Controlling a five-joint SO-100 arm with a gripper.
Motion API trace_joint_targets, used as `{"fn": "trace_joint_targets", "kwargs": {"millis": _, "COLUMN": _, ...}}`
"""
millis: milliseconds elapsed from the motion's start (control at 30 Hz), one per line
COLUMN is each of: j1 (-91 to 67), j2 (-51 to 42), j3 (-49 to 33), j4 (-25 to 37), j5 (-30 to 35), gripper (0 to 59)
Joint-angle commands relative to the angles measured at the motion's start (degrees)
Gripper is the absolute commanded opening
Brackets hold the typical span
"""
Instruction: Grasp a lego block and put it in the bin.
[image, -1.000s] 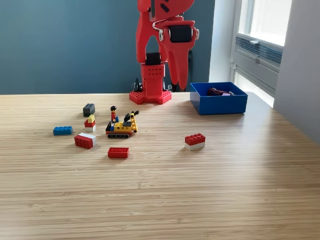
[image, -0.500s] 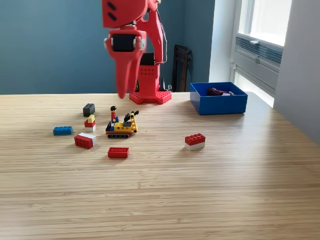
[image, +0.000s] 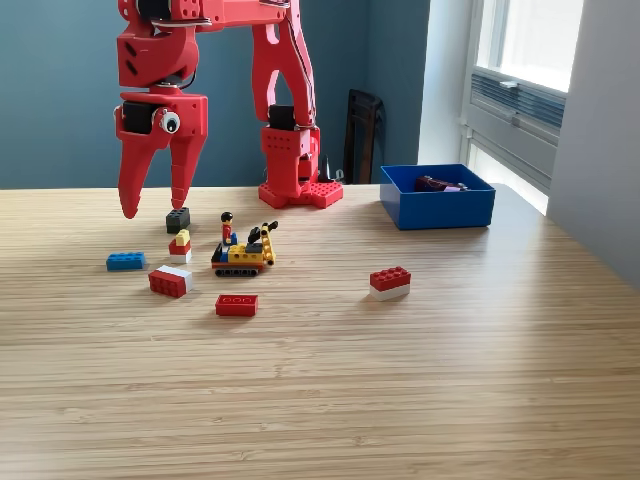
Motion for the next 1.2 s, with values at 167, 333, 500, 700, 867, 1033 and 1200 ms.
{"fn": "trace_joint_targets", "kwargs": {"millis": 167, "j1": 1.14, "j2": 1.05, "j3": 2.46, "j4": -3.08, "j5": 0.79, "gripper": 27.9}}
{"fn": "trace_joint_targets", "kwargs": {"millis": 333, "j1": 0.7, "j2": 0.97, "j3": 1.49, "j4": -3.16, "j5": 1.41, "gripper": 27.8}}
{"fn": "trace_joint_targets", "kwargs": {"millis": 500, "j1": 0.09, "j2": 0.79, "j3": -0.62, "j4": -3.25, "j5": 1.58, "gripper": 27.7}}
{"fn": "trace_joint_targets", "kwargs": {"millis": 700, "j1": -0.26, "j2": -3.34, "j3": -4.83, "j4": -2.72, "j5": 2.72, "gripper": 27.9}}
{"fn": "trace_joint_targets", "kwargs": {"millis": 867, "j1": -0.26, "j2": -9.76, "j3": -7.21, "j4": -2.55, "j5": 2.46, "gripper": 27.7}}
{"fn": "trace_joint_targets", "kwargs": {"millis": 1033, "j1": -1.05, "j2": -13.8, "j3": -11.07, "j4": -1.67, "j5": 2.55, "gripper": 27.7}}
{"fn": "trace_joint_targets", "kwargs": {"millis": 1200, "j1": -2.02, "j2": -16.61, "j3": -14.41, "j4": -0.97, "j5": 3.25, "gripper": 27.7}}
